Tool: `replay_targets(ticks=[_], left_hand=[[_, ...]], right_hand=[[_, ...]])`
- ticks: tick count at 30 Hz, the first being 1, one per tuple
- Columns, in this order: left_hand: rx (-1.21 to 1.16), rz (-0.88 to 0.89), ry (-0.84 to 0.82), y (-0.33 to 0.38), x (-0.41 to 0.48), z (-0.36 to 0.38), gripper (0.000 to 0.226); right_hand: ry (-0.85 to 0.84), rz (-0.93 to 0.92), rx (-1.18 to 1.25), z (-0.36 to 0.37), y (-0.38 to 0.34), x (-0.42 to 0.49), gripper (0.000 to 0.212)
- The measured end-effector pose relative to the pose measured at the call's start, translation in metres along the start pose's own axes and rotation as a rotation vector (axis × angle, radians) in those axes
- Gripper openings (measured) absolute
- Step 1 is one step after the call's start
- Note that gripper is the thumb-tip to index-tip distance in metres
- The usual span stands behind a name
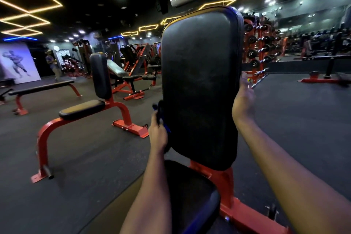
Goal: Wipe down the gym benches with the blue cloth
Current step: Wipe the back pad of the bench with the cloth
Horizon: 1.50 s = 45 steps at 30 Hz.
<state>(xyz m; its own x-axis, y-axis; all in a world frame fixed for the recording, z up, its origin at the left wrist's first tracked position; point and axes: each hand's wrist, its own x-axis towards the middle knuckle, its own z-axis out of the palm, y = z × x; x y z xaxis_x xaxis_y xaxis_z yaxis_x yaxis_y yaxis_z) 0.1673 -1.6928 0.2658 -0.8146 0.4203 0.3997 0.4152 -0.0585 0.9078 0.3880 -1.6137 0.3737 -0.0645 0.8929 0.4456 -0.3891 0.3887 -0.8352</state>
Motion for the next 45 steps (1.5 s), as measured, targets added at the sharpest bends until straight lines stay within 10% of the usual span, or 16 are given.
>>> replay_targets(ticks=[11, 16, 19, 23, 26, 28, 33, 41, 45], left_hand=[[0.103, -0.120, -0.010, 0.000, -0.050, -0.011, 0.051], [0.030, 0.009, -0.077, 0.041, -0.060, -0.049, 0.039], [-0.011, 0.086, -0.186, 0.065, -0.073, -0.074, 0.029], [-0.271, 0.120, -0.382, 0.099, -0.093, -0.107, 0.026], [-0.301, 0.137, -0.489, 0.109, -0.098, -0.114, 0.023], [-0.263, 0.116, -0.505, 0.105, -0.098, -0.109, 0.018], [-0.014, 0.098, -0.521, 0.096, -0.070, -0.088, 0.011], [0.066, 0.286, -0.206, 0.123, -0.001, -0.065, 0.016], [0.076, 0.295, -0.157, 0.127, 0.045, -0.056, 0.032]], right_hand=[[0.096, -0.002, -0.248, 0.000, -0.001, -0.002, 0.062], [0.305, -0.440, -0.579, -0.007, -0.009, -0.025, 0.015], [0.050, -0.616, -0.470, -0.002, -0.011, -0.076, 0.009], [-0.258, -0.029, -0.599, 0.002, 0.012, -0.130, 0.028], [-0.505, 0.555, -0.172, 0.005, 0.028, -0.155, 0.069], [-0.568, 0.544, 0.107, 0.006, 0.025, -0.162, 0.063], [-0.224, 0.207, 0.067, -0.001, -0.029, -0.129, 0.017], [0.346, -0.279, -0.624, -0.027, -0.165, -0.041, 0.044], [0.353, -0.379, -0.942, -0.004, -0.190, 0.009, 0.035]])
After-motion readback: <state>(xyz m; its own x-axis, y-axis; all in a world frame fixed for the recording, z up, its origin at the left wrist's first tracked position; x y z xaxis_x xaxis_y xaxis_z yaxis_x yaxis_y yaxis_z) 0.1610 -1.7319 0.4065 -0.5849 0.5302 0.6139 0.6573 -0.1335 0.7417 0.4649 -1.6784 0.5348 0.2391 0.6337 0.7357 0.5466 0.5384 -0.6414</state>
